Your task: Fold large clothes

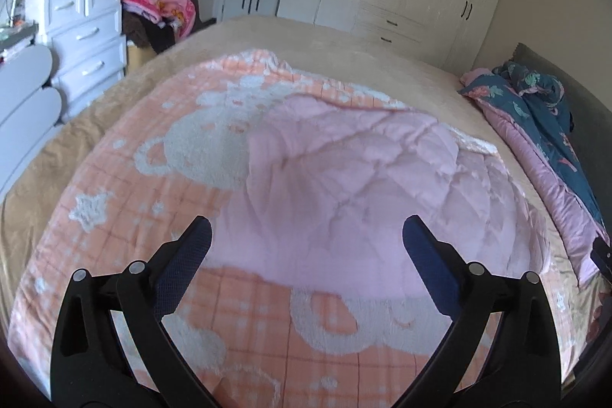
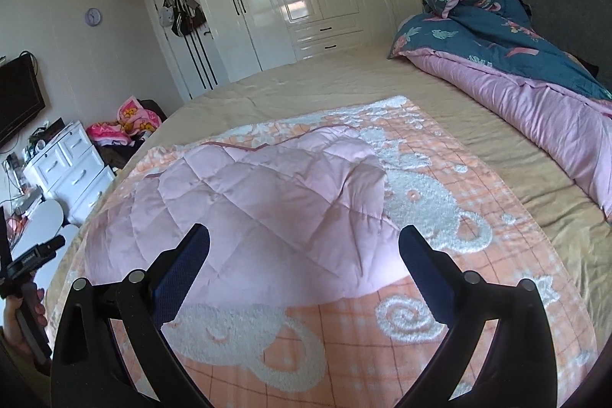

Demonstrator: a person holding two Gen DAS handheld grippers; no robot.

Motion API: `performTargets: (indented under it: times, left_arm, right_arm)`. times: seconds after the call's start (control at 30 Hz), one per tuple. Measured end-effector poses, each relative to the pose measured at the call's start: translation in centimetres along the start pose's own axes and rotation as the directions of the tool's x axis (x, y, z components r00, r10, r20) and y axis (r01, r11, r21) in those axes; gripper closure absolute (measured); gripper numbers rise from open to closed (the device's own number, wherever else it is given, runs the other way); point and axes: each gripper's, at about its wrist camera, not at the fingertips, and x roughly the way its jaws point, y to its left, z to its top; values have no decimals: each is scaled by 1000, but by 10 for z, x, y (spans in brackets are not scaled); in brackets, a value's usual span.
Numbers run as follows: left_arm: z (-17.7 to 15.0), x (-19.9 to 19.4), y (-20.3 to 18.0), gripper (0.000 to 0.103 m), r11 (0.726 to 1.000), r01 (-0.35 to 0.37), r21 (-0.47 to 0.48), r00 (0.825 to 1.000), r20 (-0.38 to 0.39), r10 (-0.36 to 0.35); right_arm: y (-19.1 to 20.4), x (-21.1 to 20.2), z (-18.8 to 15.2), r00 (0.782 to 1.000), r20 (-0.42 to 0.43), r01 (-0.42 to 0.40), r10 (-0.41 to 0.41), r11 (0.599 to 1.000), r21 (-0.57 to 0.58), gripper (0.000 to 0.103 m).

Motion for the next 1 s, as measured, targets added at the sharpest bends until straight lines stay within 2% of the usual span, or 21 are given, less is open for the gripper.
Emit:
performTargets:
  times: [0.33,0.43,0.63,0.87,1.0]
  left_arm:
    - [-38,-1,7,9,1000,-4,-20,998,-62,3]
    - [-45,1,9,9,999,12,-42,996,-84,-15]
    - [-56,16,10,9,995,59,-79,989,-129,-69]
    - [-66,49,19,9,992,45,-115,980,-189,-66]
    - [-64,60,24,9,983,71,-167,976,-193,-103]
  right_arm:
    - [7,11,-32,998,-61,-20,21,999,26,4]
    - [11,16,-43,996,-88,-25,27,999,24,4]
    - [15,28,-64,990,-139,-19,22,1000,25,4]
    - [4,50,-80,982,-190,0,14,997,73,4]
    - [-8,65,-82,976,-218,3,26,991,131,4]
